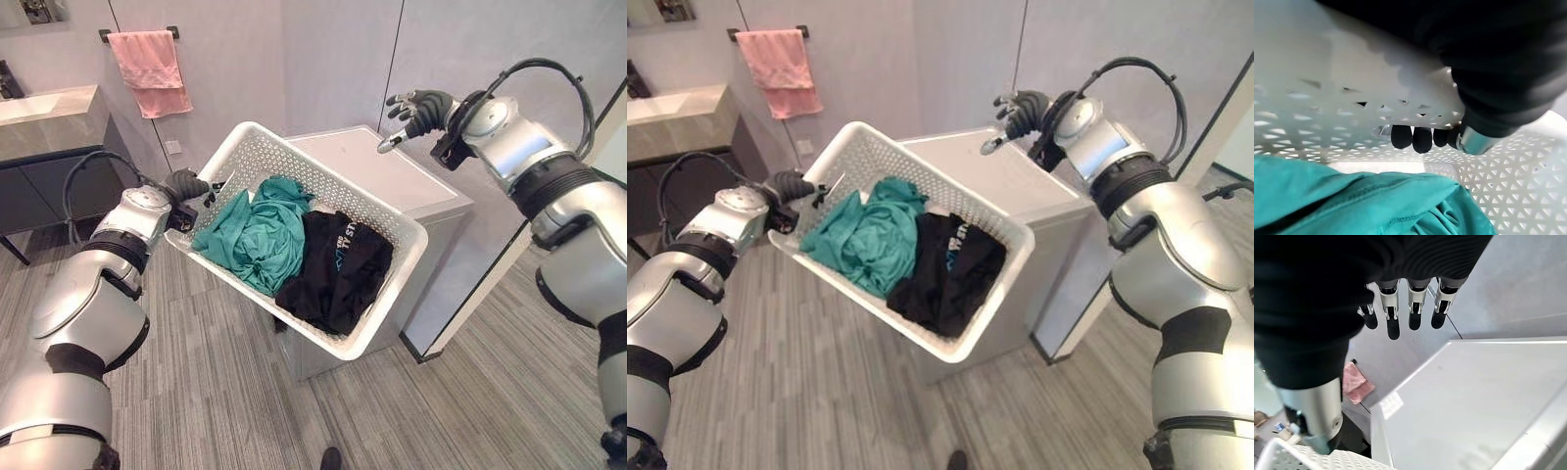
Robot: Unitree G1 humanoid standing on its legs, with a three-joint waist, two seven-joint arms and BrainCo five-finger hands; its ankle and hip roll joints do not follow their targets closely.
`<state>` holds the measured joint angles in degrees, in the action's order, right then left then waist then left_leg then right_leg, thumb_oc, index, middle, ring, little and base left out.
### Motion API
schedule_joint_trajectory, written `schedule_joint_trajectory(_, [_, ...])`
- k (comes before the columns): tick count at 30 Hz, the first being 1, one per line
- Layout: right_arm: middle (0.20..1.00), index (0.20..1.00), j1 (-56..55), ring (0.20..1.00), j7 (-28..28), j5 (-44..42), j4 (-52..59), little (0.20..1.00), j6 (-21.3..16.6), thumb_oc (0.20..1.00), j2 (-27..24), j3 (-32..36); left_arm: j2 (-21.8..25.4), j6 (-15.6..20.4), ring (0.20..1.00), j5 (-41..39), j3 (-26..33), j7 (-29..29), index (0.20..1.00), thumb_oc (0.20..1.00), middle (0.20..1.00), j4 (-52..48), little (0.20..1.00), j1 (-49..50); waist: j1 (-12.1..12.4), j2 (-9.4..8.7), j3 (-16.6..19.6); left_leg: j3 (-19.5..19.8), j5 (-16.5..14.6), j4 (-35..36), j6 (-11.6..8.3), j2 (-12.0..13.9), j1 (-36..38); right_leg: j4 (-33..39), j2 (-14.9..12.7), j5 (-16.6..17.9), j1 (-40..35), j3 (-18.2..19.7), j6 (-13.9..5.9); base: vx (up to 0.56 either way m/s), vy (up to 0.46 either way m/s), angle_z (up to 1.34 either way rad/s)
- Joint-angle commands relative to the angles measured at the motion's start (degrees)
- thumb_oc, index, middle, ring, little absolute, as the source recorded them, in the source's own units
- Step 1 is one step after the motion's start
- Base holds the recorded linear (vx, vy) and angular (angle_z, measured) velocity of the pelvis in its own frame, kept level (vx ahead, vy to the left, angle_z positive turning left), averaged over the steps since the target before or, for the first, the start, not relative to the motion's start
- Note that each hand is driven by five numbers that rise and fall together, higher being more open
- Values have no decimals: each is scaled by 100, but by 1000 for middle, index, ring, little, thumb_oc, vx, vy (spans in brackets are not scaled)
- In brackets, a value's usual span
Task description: Grab the laundry basket,head to the washer,open it,put in the laundry and shut it.
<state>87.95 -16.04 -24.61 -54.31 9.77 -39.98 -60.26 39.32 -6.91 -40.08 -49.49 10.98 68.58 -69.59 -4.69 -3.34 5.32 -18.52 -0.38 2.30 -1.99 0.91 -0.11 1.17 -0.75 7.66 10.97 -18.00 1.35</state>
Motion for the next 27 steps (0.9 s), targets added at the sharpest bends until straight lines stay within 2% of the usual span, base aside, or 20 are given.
schedule_joint_trajectory(1, [1000,1000,832,1000,288,275,-642,1000,-207,1000,-345,-156,216,269,200,-698,768,-522,200,200,200,441,200,-872,46,139,-141,54,154,-387,-404,412,381,233,-74,-147,-718,287,-717,84,-125,1])
schedule_joint_trajectory(2, [1000,1000,837,1000,348,267,-404,1000,-232,1000,-493,-123,217,305,200,-810,842,-602,200,200,200,396,200,-836,41,89,-245,42,236,-824,-467,519,221,239,-39,-182,-783,322,-653,45,-84,0])
schedule_joint_trajectory(3, [1000,1000,837,1000,348,267,-404,1000,-231,1000,-493,-123,217,305,200,-810,843,-602,200,200,200,396,200,-836,41,90,-247,43,232,-830,-467,521,220,239,-37,-182,-785,322,-652,38,-134,-2])
schedule_joint_trajectory(4, [1000,1000,841,1000,415,309,-156,1000,-270,1000,-661,-73,187,332,200,-899,945,-658,200,200,200,360,200,-840,48,1,-401,54,370,-1569,-521,696,-50,217,-5,-246,-844,331,-543,64,-111,-5])
schedule_joint_trajectory(5, [1000,1000,825,1000,438,432,205,1000,-291,1000,-856,-144,219,377,200,-1013,1054,-706,200,200,200,272,200,-791,70,-33,-521,101,402,-1926,-503,773,-176,194,24,-363,-927,327,-482,102,-93,-2])
schedule_joint_trajectory(7, [1000,1000,773,1000,431,416,687,1000,-271,1000,-1070,-121,237,337,200,-1091,1121,-703,200,200,200,220,200,-722,63,-55,-560,14,141,-1448,-352,594,-399,180,-38,-422,-986,302,-568,143,49,-2])
schedule_joint_trajectory(8, [1000,1000,687,1000,421,412,893,1000,-279,1000,-1171,-71,236,348,200,-1085,1153,-720,200,200,200,217,200,-684,63,-52,-551,-42,123,-1208,-297,517,-573,190,-62,-462,-1039,297,-609,189,121,-6])
schedule_joint_trajectory(10, [1000,1000,570,1000,391,407,1175,1000,-285,1000,-1353,-115,262,373,200,-1101,1162,-749,200,200,200,192,200,-588,149,-58,-572,-10,576,-745,-325,460,-1132,224,-58,-505,-1269,310,-653,205,122,-2])
schedule_joint_trajectory(11, [1000,1000,469,1000,397,376,1244,1000,-301,1000,-1397,-58,315,377,200,-1101,1182,-743,200,200,200,203,200,-537,213,-45,-606,35,936,-524,-385,475,-1363,225,-11,-567,-1408,373,-657,427,249,-3])
schedule_joint_trajectory(12, [1000,1000,355,1000,386,370,1310,1000,-327,1000,-1423,16,360,417,200,-1119,1200,-701,200,200,200,140,200,-418,338,28,-631,175,1365,-199,-517,668,-1747,152,-12,-762,-1712,591,-654,497,315,-10])
schedule_joint_trajectory(14, [1000,1000,226,1000,352,507,1342,1000,-295,1000,-1439,95,332,424,200,-1105,1216,-701,200,200,200,98,200,-366,373,99,-585,21,1614,-77,-566,814,-1763,60,-63,-922,-1890,725,-686,435,316,-59])
schedule_joint_trajectory(15, [1000,1000,126,1000,362,634,1408,1000,-237,1000,-1423,178,337,386,200,-1132,1226,-696,200,200,200,91,200,-304,394,114,-541,4,1402,-219,-493,796,-1664,-43,-146,-1075,-1973,796,-746,225,191,-64])
schedule_joint_trajectory(17, [1000,1000,-69,1000,344,707,1555,1000,-212,1000,-1412,379,339,371,200,-1137,1274,-735,200,200,200,78,200,-273,405,112,-520,44,1316,-451,-432,757,-1712,-86,-248,-1139,-2063,808,-776,220,214,-48])
schedule_joint_trajectory(20, [1000,1000,-501,1000,264,785,1866,1000,-153,1000,-1523,753,288,313,200,-1057,1281,-701,200,200,200,-33,200,-304,360,-51,-417,-45,753,-1452,-188,638,-1971,-315,-701,-926,-2120,912,-913,325,334,-24])
schedule_joint_trajectory(22, [1000,1000,-651,1000,291,869,1880,1000,-165,1000,-1491,887,277,263,200,-1010,1337,-708,200,200,200,0,200,-257,373,-107,-306,-183,355,-1801,-32,542,-1989,-478,-986,-590,-2047,1012,-1049,431,489,-37])
schedule_joint_trajectory(23, [1000,1000,-855,1000,309,900,1908,1000,-175,1000,-1379,1090,238,228,200,-1061,1449,-736,200,200,200,51,200,-184,361,-64,-231,-240,-63,-1826,102,348,-1751,-854,-1335,-55,-1974,1081,-1158,532,665,-74])
schedule_joint_trajectory(24, [1000,1000,-906,1000,290,927,1867,1000,-170,1000,-1318,1112,232,220,200,-1060,1487,-742,200,200,200,73,200,-196,354,-14,-231,-290,-147,-1769,160,269,-1618,-1008,-1418,131,-1876,1001,-1136,411,529,-80])
schedule_joint_trajectory(25, [1000,1000,-907,1000,289,930,1865,1000,-172,1000,-1314,1111,234,220,200,-1060,1489,-742,200,200,200,72,200,-192,363,-19,-234,-305,-147,-1749,169,259,-1599,-1012,-1429,132,-1875,1016,-1144,195,389,-56])
schedule_joint_trajectory(26, [1000,1000,-839,1000,255,1069,1828,1000,-125,1000,-1195,1001,259,213,200,-1158,1486,-762,200,200,200,56,200,-261,410,78,-255,-470,-220,-1623,230,218,-1352,-1290,-1655,385,-1735,482,-1168,178,374,-34])
schedule_joint_trajectory(27, [1000,1000,-795,1000,265,1076,1777,1000,-110,1000,-1132,965,271,194,200,-1167,1494,-766,200,200,200,72,200,-283,416,121,-272,-537,-236,-1534,244,189,-1207,-1410,-1711,394,-1712,281,-1164,232,458,-27])
